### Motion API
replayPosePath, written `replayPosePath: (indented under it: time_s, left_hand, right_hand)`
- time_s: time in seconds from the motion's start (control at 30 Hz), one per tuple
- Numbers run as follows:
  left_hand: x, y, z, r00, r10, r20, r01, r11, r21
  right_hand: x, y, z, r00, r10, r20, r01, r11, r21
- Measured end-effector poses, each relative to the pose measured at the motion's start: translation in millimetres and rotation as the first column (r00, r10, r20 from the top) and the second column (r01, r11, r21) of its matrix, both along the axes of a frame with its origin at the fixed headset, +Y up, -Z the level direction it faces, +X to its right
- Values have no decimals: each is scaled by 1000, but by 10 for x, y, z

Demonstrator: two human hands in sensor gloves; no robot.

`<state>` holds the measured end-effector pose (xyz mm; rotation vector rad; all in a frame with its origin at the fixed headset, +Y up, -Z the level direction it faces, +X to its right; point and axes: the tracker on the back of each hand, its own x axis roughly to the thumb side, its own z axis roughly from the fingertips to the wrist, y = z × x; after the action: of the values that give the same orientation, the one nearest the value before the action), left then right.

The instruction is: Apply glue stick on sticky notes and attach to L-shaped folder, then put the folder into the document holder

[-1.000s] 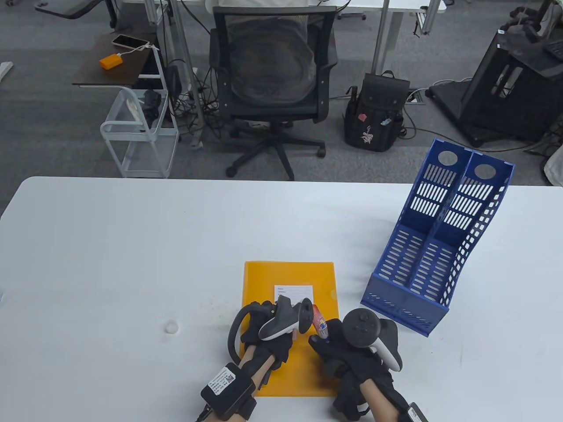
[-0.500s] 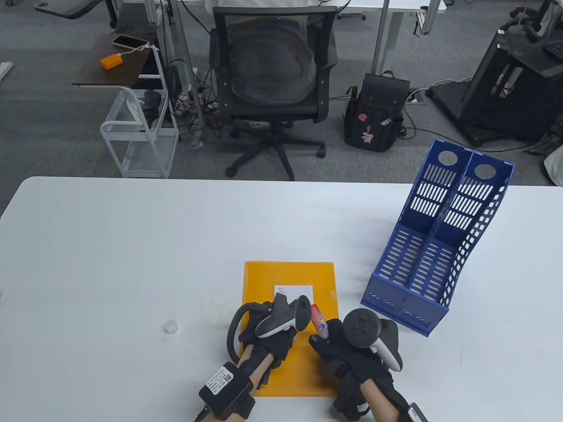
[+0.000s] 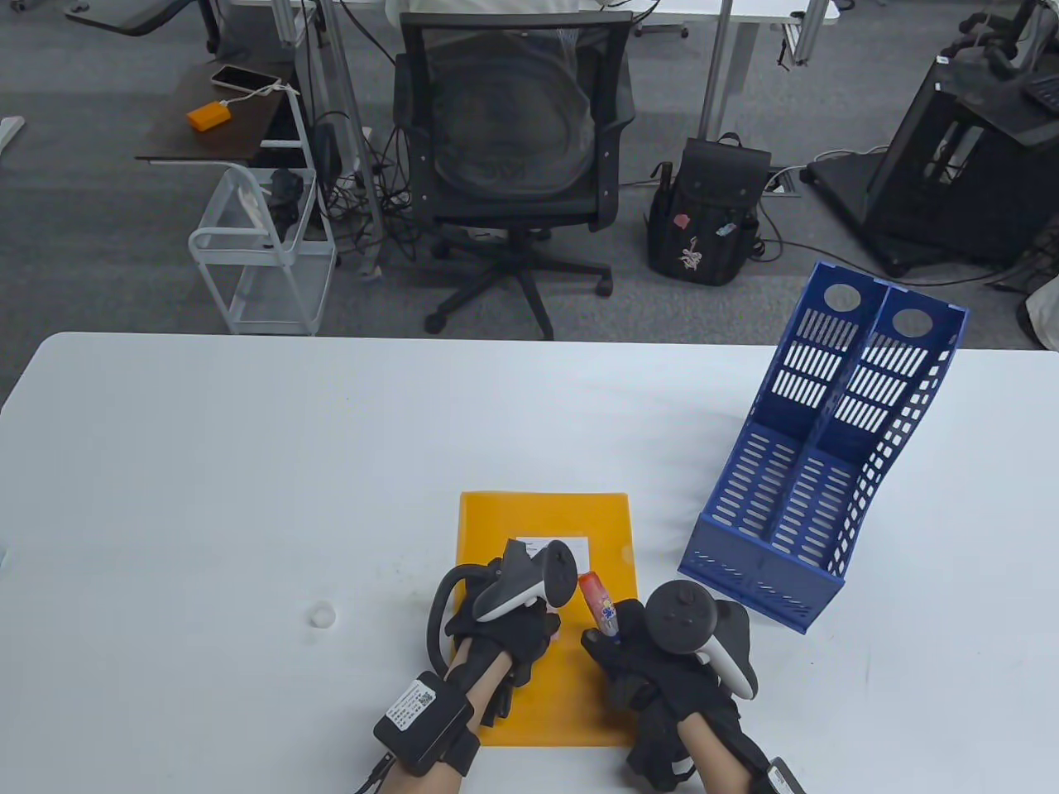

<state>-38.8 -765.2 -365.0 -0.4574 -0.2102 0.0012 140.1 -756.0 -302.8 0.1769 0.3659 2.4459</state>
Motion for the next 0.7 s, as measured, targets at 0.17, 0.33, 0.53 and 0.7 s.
replayPosePath:
  time_s: [0.17, 0.33, 0.53, 0.7]
  left_hand:
    - [32, 15, -55, 999, -48, -7, 48, 996, -72]
    - [9, 15, -74, 1000, -19, -16, 18, 997, -72]
    - [-3, 13, -85, 1000, -6, -24, 5, 997, -77]
    - [-19, 3, -91, 999, 5, -34, -9, 995, -103]
  right_hand:
    - [0, -1, 0, 1000, 3, -1, -3, 1000, 2]
    - [0, -2, -1, 1000, 2, -1, -2, 1000, 1]
    - [1, -3, -3, 1000, 0, 0, 0, 1000, 1]
    - [0, -5, -4, 1000, 1, 0, -1, 1000, 1]
